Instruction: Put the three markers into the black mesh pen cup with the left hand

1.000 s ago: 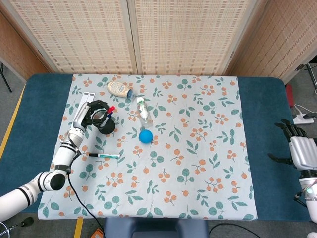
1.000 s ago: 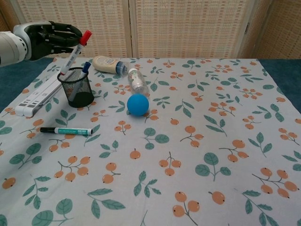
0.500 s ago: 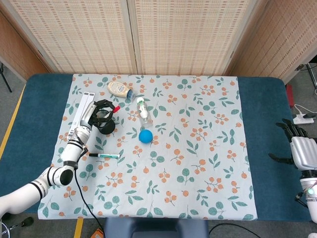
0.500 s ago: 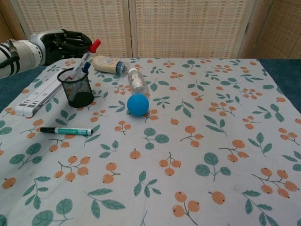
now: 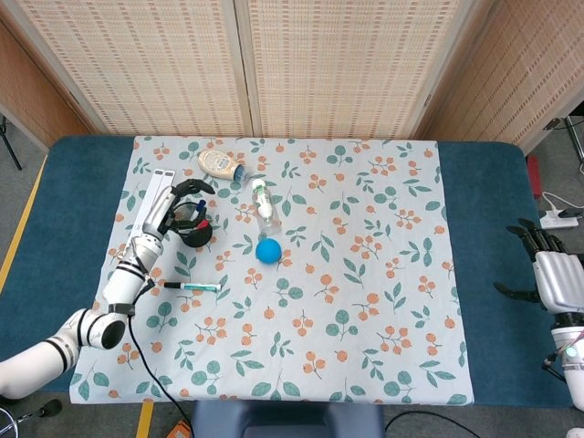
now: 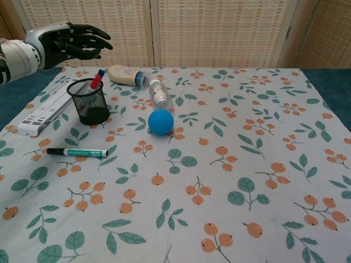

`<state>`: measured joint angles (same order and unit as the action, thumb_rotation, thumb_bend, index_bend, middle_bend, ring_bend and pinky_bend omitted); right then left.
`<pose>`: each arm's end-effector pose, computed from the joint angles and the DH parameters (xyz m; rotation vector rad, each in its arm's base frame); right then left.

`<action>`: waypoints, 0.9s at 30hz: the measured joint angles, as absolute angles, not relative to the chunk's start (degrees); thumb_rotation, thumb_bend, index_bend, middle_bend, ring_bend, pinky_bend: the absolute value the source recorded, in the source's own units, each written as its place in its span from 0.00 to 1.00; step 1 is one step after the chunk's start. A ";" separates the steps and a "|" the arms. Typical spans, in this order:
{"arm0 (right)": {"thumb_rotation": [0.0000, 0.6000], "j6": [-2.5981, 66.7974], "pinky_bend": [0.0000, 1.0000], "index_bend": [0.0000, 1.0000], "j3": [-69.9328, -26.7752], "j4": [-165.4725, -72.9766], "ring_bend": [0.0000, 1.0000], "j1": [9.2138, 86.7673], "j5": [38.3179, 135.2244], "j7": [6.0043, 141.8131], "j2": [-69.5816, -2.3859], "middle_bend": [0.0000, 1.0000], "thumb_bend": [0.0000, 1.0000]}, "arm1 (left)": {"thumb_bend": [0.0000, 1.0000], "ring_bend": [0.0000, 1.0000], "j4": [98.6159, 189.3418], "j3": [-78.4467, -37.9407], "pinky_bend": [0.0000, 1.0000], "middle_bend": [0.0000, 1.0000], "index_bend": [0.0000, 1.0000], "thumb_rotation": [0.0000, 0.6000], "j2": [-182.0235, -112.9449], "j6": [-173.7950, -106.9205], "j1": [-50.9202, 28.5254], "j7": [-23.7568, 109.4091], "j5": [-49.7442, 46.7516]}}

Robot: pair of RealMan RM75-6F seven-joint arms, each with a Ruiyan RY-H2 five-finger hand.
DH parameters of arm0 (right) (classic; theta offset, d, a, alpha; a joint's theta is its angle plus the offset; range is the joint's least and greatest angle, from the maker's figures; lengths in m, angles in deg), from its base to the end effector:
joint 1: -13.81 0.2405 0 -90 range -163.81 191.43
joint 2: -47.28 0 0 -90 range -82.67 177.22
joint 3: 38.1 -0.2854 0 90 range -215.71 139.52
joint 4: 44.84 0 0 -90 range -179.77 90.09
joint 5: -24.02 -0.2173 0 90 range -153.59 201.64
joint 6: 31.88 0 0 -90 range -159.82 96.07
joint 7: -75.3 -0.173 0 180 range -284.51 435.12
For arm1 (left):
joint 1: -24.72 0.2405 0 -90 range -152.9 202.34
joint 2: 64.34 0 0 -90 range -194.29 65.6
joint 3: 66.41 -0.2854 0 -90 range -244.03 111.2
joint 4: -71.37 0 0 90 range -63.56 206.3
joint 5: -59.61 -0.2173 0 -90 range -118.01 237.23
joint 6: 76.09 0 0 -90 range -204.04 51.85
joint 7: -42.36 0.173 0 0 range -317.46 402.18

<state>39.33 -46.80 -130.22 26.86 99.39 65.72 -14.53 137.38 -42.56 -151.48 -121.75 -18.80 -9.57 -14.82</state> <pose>-0.3660 -0.2874 0.1921 1.3145 -1.0117 0.8811 -0.1790 0.4850 0.0413 -1.2391 -1.7609 -1.6293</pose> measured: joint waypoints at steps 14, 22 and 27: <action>1.00 38.45 0.17 0.17 -46.34 -130.23 0.12 27.36 100.04 66.17 -14.85 0.06 0.02 | 0.42 0.16 158.68 -57.19 0.19 0.38 0.40 1.00 -157.07 -168.57 3.48 50.09 -21.51; 1.00 38.99 0.17 0.17 -46.40 -130.59 0.12 27.21 99.99 66.57 -14.79 0.06 0.02 | 0.42 0.16 153.58 -63.17 0.19 0.34 0.39 1.00 -167.64 -175.81 9.35 60.76 -23.85; 1.00 38.73 0.17 0.17 -46.33 -130.44 0.12 27.27 100.04 66.16 -14.74 0.06 0.02 | 0.42 0.14 144.52 -63.99 0.18 0.30 0.36 1.00 -176.64 -172.56 10.04 65.70 -25.92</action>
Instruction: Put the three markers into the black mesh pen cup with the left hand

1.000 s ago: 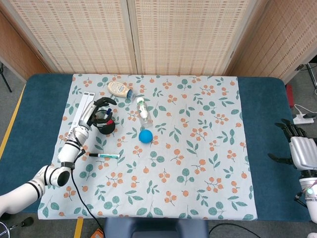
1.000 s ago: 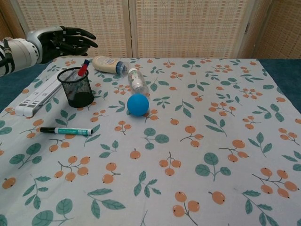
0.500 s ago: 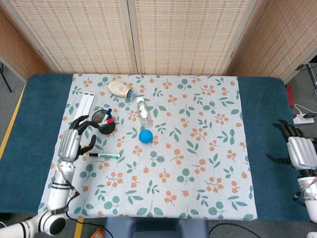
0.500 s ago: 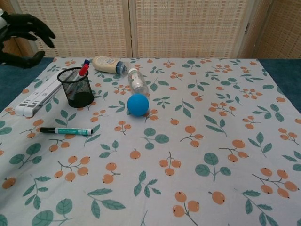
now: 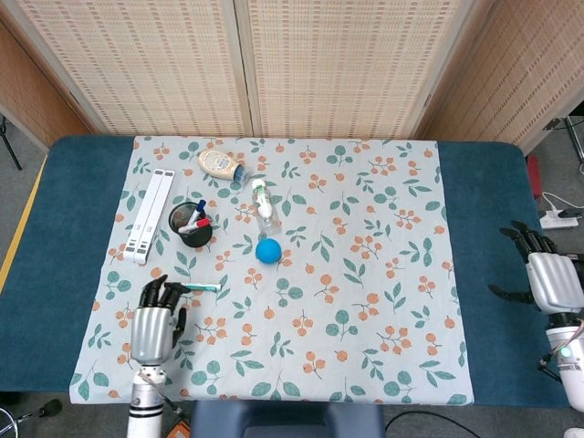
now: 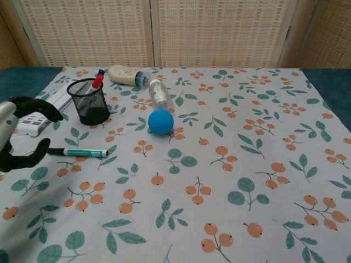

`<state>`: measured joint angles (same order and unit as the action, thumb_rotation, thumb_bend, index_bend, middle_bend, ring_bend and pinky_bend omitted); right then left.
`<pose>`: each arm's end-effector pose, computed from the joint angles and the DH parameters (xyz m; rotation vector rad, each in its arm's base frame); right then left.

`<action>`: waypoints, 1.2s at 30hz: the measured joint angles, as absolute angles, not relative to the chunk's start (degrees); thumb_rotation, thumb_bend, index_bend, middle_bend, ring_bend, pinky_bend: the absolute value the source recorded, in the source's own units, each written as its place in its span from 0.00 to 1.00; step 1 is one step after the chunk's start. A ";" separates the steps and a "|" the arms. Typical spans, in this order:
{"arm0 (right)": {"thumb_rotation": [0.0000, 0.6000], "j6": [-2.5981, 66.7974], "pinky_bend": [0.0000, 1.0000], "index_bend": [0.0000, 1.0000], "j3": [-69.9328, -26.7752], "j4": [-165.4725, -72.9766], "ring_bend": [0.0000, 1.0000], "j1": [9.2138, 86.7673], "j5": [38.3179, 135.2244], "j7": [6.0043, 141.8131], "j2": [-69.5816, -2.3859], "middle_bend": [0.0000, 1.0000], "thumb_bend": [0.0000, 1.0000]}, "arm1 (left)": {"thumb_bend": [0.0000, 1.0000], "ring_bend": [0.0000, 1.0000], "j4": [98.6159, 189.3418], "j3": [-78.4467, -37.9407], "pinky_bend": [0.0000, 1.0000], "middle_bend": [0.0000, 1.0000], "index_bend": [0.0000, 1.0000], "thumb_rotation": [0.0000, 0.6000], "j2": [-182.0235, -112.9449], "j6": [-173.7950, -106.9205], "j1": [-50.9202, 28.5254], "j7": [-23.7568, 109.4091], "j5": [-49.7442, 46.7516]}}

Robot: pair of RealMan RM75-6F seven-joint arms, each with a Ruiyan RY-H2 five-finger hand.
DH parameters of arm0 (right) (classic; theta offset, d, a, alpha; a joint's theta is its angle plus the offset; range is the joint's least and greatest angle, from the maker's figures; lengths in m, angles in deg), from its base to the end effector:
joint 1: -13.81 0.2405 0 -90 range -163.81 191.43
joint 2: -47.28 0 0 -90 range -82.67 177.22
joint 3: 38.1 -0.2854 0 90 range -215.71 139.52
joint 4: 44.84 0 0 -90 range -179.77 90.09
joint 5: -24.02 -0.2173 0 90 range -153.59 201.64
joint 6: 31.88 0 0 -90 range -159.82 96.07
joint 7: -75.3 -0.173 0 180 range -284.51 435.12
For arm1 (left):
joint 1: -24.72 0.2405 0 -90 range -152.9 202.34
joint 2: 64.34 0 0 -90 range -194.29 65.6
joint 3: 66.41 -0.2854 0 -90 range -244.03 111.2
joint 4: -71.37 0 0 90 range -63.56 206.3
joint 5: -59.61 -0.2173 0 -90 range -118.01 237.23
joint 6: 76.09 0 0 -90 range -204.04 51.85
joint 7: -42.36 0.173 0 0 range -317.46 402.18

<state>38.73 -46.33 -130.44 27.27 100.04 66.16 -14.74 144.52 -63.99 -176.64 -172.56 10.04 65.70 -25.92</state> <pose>-0.3635 -0.2880 0.1860 1.3415 -1.0168 0.8742 -0.2075 0.2395 -0.0591 -1.3024 -0.8086 -1.1504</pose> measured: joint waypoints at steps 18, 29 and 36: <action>1.00 38.80 0.17 0.17 -46.31 -129.93 0.12 27.19 100.35 64.71 -14.50 0.06 0.02 | 0.42 0.14 129.55 -55.51 0.18 0.28 0.35 1.00 -187.15 -159.38 3.86 67.51 -22.15; 1.00 38.44 0.17 0.17 -46.36 -129.80 0.12 27.33 99.93 65.08 -14.69 0.06 0.03 | 0.42 0.12 126.02 -52.97 0.17 0.28 0.35 1.00 -187.99 -154.78 1.99 67.08 -17.88; 1.00 38.49 0.17 0.17 -46.41 -129.67 0.12 27.27 99.86 64.81 -14.64 0.06 0.02 | 0.42 0.13 123.99 -52.20 0.17 0.33 0.35 1.00 -188.72 -154.40 1.32 67.14 -16.68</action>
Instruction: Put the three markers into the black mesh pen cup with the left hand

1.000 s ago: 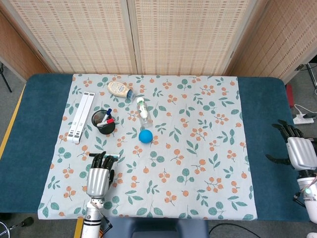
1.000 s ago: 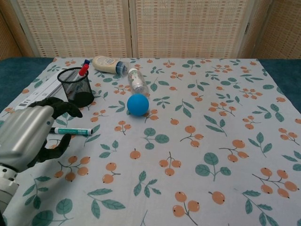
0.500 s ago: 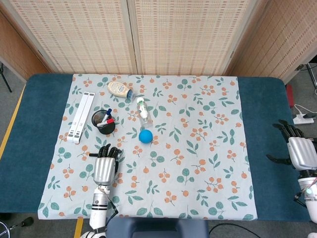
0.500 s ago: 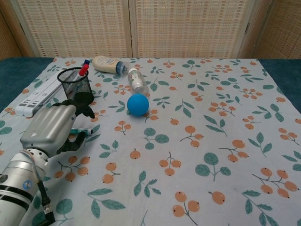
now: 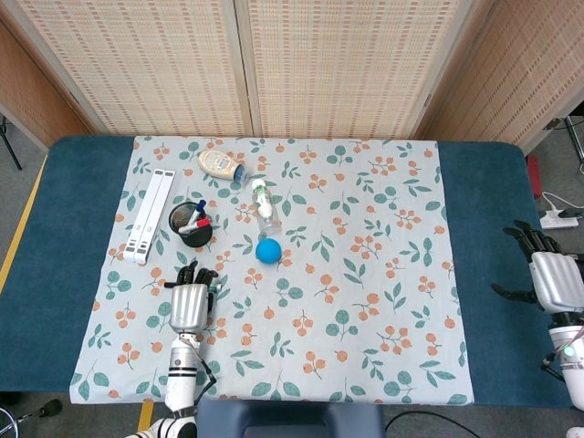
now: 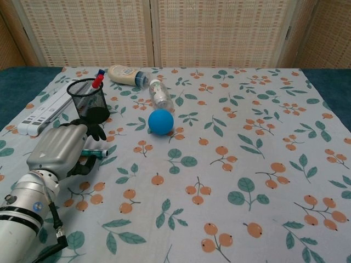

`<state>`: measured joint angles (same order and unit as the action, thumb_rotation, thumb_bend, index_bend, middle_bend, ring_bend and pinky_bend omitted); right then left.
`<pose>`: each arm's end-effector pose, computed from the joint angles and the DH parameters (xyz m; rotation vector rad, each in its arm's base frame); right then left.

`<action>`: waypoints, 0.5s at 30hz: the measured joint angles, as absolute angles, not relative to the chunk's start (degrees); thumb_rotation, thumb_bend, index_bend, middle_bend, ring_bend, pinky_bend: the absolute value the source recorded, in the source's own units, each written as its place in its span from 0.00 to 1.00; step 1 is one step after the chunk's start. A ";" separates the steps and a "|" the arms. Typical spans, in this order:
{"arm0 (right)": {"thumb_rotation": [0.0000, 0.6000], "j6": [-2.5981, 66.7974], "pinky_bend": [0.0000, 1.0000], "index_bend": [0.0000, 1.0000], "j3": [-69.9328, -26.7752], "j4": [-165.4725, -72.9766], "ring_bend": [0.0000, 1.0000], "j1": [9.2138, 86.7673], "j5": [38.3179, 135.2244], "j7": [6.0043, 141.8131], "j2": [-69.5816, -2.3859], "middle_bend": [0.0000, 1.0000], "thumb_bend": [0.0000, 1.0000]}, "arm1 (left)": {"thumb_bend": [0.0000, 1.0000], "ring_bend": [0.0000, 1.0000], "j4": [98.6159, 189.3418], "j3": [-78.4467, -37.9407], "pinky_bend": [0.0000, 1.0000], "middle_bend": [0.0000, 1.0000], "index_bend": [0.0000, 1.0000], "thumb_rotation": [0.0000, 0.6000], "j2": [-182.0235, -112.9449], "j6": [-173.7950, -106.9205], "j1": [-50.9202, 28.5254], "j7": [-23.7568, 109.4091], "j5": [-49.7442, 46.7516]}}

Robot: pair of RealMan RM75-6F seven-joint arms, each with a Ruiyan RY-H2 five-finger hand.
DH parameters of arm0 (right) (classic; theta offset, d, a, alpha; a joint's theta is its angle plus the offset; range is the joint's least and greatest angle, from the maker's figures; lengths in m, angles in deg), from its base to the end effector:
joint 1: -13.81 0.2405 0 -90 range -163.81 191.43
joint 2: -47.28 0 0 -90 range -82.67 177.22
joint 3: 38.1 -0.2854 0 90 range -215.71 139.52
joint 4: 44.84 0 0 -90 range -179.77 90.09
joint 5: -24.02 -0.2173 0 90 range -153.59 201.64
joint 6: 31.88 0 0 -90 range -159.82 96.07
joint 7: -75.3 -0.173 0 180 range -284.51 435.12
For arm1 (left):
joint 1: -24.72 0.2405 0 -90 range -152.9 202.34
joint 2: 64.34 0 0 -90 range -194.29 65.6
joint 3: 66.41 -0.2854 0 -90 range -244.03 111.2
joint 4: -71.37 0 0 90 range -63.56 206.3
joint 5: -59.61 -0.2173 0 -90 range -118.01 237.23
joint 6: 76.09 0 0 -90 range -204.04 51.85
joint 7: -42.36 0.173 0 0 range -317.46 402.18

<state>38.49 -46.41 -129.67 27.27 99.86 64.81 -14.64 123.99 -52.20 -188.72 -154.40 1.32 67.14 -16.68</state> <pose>-0.3669 -0.2888 0.1890 1.3296 -1.0257 0.8792 -0.2083 0.3111 -0.1328 -1.3902 -0.8773 -0.9138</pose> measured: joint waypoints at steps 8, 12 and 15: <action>1.00 38.42 0.17 0.17 -46.44 -129.48 0.12 27.27 99.79 64.59 -14.63 0.06 0.02 | 0.42 0.14 122.40 -52.14 0.17 0.35 0.35 1.00 -189.62 -154.25 0.95 67.72 -16.09; 1.00 38.45 0.17 0.17 -46.60 -129.29 0.12 27.18 99.45 64.37 -14.58 0.06 0.02 | 0.42 0.16 120.52 -51.95 0.18 0.40 0.38 1.00 -190.80 -154.12 0.34 68.01 -15.80; 1.00 38.37 0.17 0.17 -46.60 -129.21 0.12 27.17 99.42 64.23 -14.56 0.06 0.02 | 0.42 0.16 119.09 -51.86 0.18 0.43 0.39 1.00 -191.53 -154.10 -0.02 68.10 -15.60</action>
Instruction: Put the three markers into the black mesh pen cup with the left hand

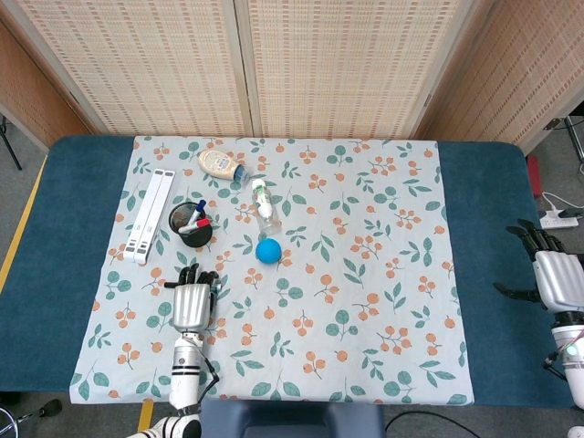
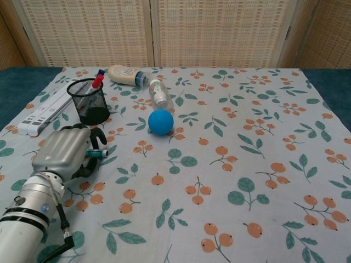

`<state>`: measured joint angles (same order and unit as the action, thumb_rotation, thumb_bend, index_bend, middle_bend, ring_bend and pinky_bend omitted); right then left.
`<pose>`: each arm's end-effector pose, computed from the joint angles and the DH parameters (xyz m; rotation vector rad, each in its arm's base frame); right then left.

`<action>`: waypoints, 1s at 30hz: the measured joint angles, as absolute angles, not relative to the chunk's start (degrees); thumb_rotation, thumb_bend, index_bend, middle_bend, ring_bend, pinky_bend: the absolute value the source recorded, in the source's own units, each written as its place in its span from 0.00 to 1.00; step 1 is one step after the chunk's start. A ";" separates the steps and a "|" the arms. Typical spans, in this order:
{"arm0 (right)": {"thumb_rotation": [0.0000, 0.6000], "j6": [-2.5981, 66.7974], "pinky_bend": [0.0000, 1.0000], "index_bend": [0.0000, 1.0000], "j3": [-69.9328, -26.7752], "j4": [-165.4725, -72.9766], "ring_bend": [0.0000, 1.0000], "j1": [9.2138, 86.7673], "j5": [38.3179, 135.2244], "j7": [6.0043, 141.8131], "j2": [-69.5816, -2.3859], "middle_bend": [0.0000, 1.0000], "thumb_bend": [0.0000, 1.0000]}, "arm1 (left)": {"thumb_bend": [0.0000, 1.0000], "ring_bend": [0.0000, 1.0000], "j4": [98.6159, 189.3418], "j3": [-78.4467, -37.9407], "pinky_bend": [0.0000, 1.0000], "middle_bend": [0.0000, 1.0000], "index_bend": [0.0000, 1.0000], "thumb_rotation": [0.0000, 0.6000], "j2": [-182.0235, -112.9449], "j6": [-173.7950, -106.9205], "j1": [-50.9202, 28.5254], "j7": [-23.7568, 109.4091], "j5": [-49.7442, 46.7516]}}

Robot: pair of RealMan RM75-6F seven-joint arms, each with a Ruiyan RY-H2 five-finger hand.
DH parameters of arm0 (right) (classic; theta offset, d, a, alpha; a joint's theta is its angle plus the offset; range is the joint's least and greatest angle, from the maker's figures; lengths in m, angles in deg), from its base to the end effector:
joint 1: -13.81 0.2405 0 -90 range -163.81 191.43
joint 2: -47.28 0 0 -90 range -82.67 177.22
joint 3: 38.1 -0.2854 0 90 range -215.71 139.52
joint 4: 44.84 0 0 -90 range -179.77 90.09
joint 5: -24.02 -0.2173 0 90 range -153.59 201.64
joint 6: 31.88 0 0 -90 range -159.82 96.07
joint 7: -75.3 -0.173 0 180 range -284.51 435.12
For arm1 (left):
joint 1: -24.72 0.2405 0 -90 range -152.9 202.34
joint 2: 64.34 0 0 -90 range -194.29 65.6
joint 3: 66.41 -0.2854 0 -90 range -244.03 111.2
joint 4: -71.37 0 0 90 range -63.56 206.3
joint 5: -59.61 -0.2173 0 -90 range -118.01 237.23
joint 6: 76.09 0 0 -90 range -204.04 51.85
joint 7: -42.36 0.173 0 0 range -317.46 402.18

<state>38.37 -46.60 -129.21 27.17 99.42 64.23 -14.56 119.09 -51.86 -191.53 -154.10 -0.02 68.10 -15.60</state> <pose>-0.3699 -0.2891 0.1920 1.3157 -1.0293 0.8790 -0.2084 0.3142 -0.1436 -1.3958 -0.8507 -0.8665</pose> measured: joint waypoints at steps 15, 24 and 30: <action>1.00 38.27 0.17 0.17 -46.69 -129.03 0.12 27.18 99.27 64.26 -14.60 0.06 0.02 | 0.43 0.22 114.35 -51.83 0.21 0.56 0.54 1.00 -193.44 -154.98 -0.31 65.40 -15.25; 1.00 38.42 0.17 0.17 -46.70 -129.10 0.12 27.11 99.35 64.28 -14.58 0.06 0.02 | 0.43 0.23 113.91 -52.02 0.22 0.57 0.55 1.00 -193.53 -155.66 0.01 64.82 -15.24; 1.00 38.35 0.17 0.17 -46.67 -129.08 0.12 27.13 99.52 63.94 -14.53 0.06 0.02 | 0.43 0.23 119.50 -52.04 0.22 0.59 0.55 1.00 -190.47 -160.50 1.44 65.15 -16.57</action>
<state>38.35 -46.67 -129.08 27.13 99.52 63.94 -14.53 119.50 -52.04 -190.47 -160.50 1.44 65.15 -16.57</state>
